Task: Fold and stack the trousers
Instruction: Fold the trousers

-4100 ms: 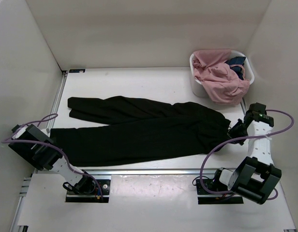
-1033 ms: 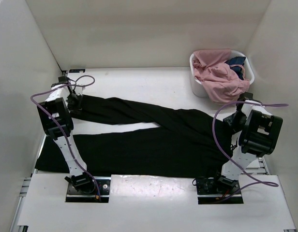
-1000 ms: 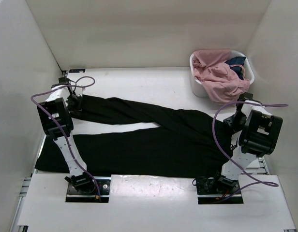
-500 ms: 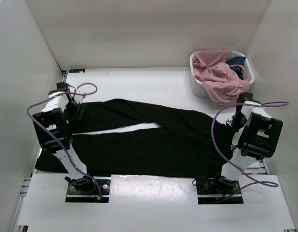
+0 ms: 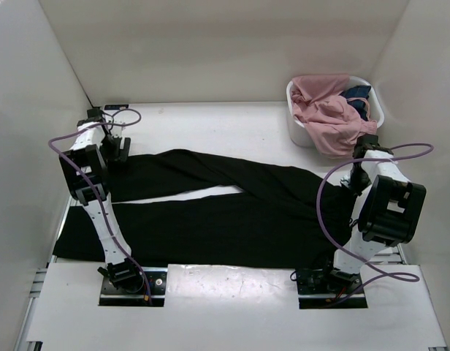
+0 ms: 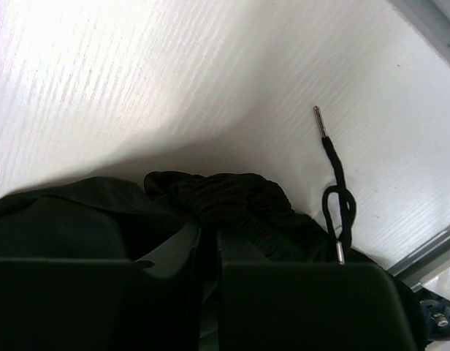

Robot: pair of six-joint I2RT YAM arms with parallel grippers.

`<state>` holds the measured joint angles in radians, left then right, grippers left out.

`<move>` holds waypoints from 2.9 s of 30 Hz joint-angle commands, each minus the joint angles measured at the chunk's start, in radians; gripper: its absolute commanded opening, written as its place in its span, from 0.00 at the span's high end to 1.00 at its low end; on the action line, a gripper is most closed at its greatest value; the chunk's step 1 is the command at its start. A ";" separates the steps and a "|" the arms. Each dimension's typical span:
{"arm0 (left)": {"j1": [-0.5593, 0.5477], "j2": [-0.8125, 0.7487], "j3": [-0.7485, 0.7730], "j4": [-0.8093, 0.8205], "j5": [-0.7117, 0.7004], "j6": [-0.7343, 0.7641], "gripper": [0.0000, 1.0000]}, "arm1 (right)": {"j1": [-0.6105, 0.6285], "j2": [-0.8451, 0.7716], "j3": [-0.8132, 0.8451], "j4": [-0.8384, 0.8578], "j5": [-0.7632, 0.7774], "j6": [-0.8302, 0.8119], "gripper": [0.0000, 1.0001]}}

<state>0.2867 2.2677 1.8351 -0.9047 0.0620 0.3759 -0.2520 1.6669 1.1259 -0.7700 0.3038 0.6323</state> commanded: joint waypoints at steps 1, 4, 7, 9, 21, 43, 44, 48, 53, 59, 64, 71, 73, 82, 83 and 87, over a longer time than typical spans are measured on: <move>-0.003 -0.033 -0.023 -0.034 -0.027 -0.025 0.03 | 0.008 -0.055 0.040 -0.037 0.046 -0.014 1.00; 0.006 -0.005 -0.033 -0.034 -0.027 -0.005 0.06 | 0.008 -0.055 0.040 -0.037 0.055 -0.014 1.00; 0.006 -0.005 -0.045 -0.034 0.022 0.011 0.86 | 0.008 -0.055 0.049 -0.046 0.044 -0.005 1.00; 0.006 -0.037 -0.057 -0.034 0.035 0.034 0.86 | 0.008 -0.064 0.069 -0.046 0.044 -0.005 1.00; 0.016 -0.477 -0.089 0.033 0.059 0.198 0.86 | 0.008 -0.205 0.032 -0.037 0.021 -0.014 1.00; 0.256 -0.643 -0.462 -0.091 0.191 0.267 0.18 | 0.008 -0.256 -0.037 -0.029 -0.025 -0.023 1.00; 0.256 -0.625 -0.436 -0.091 0.191 0.258 0.18 | 0.008 -0.246 -0.037 -0.029 -0.016 -0.032 1.00; 0.256 -0.443 -0.294 -0.091 0.191 0.204 0.17 | 0.008 -0.225 -0.025 -0.048 0.004 -0.042 1.00; 0.195 -0.255 -0.189 -0.109 0.223 0.179 0.14 | 0.008 -0.182 0.003 -0.078 0.027 -0.051 1.00; 0.158 -0.070 -0.106 -0.083 0.246 0.152 0.14 | 0.008 -0.160 -0.008 -0.089 0.049 -0.051 1.00; 0.149 -0.004 -0.120 -0.083 0.254 0.152 0.86 | 0.008 -0.142 0.020 -0.078 0.049 -0.051 1.00; 0.149 -0.271 0.018 -0.044 0.207 0.143 0.86 | -0.023 -0.215 0.147 -0.100 0.067 -0.086 1.00; 0.149 -0.345 0.018 0.002 0.206 0.168 0.86 | -0.023 -0.242 0.158 -0.100 0.067 -0.097 1.00; 0.140 -0.536 -0.226 0.027 0.179 0.264 0.86 | -0.023 -0.289 0.080 -0.060 0.006 -0.106 1.00; 0.140 -0.548 -0.249 0.027 0.179 0.264 0.86 | -0.023 -0.298 0.068 -0.060 -0.006 -0.106 1.00; 0.151 -0.585 -0.374 0.061 0.168 0.274 0.85 | -0.023 -0.299 0.057 -0.040 -0.006 -0.106 1.00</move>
<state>0.4290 1.6794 1.5379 -0.8513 0.2539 0.6262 -0.2684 1.3956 1.1870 -0.8524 0.2977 0.5411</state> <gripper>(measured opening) 0.156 0.071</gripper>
